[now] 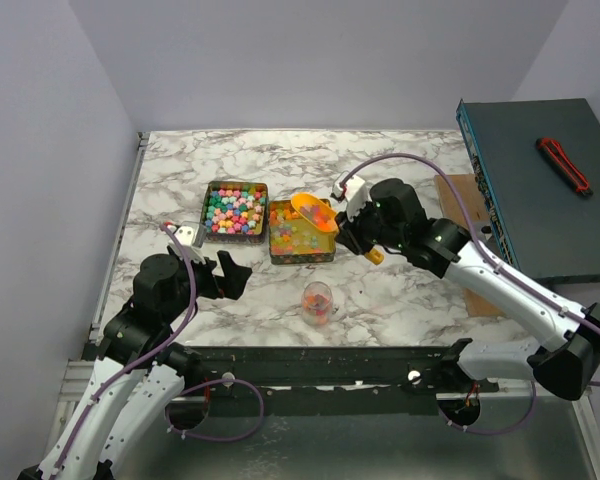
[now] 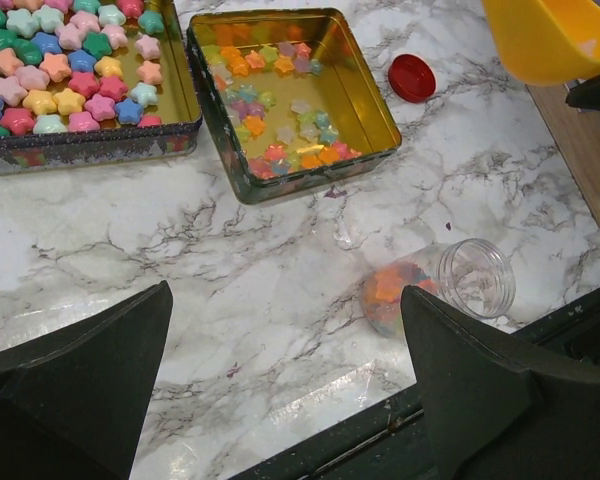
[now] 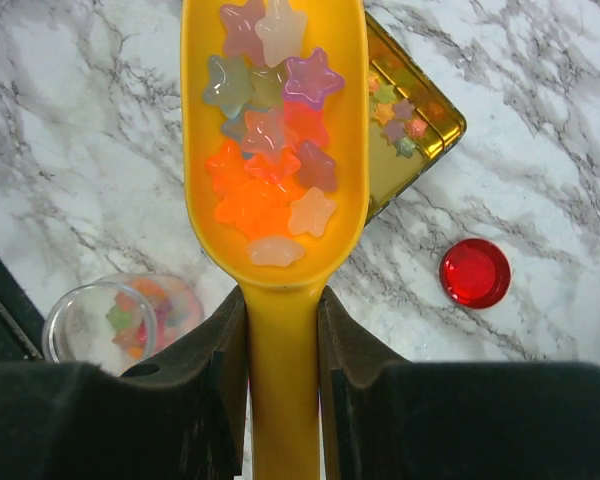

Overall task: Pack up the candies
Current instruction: Place the fake candies in the packing bottle.

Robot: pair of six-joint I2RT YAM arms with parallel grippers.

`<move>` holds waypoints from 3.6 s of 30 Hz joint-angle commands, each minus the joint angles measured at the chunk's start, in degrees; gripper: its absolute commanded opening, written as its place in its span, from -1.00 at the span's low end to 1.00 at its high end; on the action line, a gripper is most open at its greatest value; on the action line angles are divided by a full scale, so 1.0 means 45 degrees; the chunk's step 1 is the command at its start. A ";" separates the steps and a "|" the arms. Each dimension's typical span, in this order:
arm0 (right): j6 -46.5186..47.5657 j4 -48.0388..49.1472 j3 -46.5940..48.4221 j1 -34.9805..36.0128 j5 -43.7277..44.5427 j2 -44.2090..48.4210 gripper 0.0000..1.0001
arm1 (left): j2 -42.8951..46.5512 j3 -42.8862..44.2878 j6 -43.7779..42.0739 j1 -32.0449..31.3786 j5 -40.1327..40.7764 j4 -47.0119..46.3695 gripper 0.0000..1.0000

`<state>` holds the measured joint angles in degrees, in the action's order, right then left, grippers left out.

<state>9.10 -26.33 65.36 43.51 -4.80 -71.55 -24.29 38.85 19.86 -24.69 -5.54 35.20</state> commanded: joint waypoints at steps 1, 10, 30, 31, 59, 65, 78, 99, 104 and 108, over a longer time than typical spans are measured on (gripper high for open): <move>-0.1642 -0.2105 0.1179 0.0753 0.1451 0.0491 -0.99 | 0.0163 -0.0117 -0.0057 0.0085 -0.0175 -0.0244 0.97; -0.4357 -0.5102 0.2718 0.3419 0.3744 0.0411 -0.99 | 0.0353 -0.0118 -0.0057 0.0095 -0.0174 -0.0245 0.97; -0.8641 -1.1035 0.4757 0.7859 0.4726 -0.1085 -0.99 | 0.0708 -0.0136 -0.0057 0.0093 -0.0254 -0.0243 0.97; -0.8753 -1.1221 0.4823 0.7924 0.4675 -0.1175 -0.99 | 0.0726 -0.0132 -0.0057 0.0081 -0.0253 -0.0236 0.97; -0.9666 -1.2216 0.4920 0.7699 0.3183 -0.2395 -0.99 | 0.0839 -0.0091 -0.0155 0.0095 -0.0370 -0.0205 0.97; -0.9543 -1.2217 0.4918 0.7230 0.2543 -0.2619 -0.99 | 0.0881 -0.0098 -0.0174 0.0086 -0.0409 -0.0215 0.97; -0.8971 -1.2216 0.5221 0.5731 0.0620 -0.2789 -0.99 | 0.1158 -0.0113 -0.0194 0.0095 -0.0312 -0.0169 0.97; -0.7521 -1.2215 0.5166 0.3264 -0.2972 -0.2904 -0.99 | 0.1246 -0.0117 -0.0233 0.0094 -0.0238 -0.0130 0.97; -0.7336 -1.2211 0.5035 0.2532 -0.3900 -0.2756 -0.99 | 0.1238 -0.0117 -0.0233 0.0095 -0.0195 -0.0130 0.97; -0.7134 -1.2230 0.4908 0.2094 -0.4676 -0.2704 -0.99 | 0.1231 -0.0115 -0.0233 0.0095 -0.0195 -0.0128 0.98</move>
<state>-24.86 -80.31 87.81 54.54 -19.84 -84.44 -19.31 38.83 19.42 -24.69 -6.17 34.85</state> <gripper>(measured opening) 0.288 0.987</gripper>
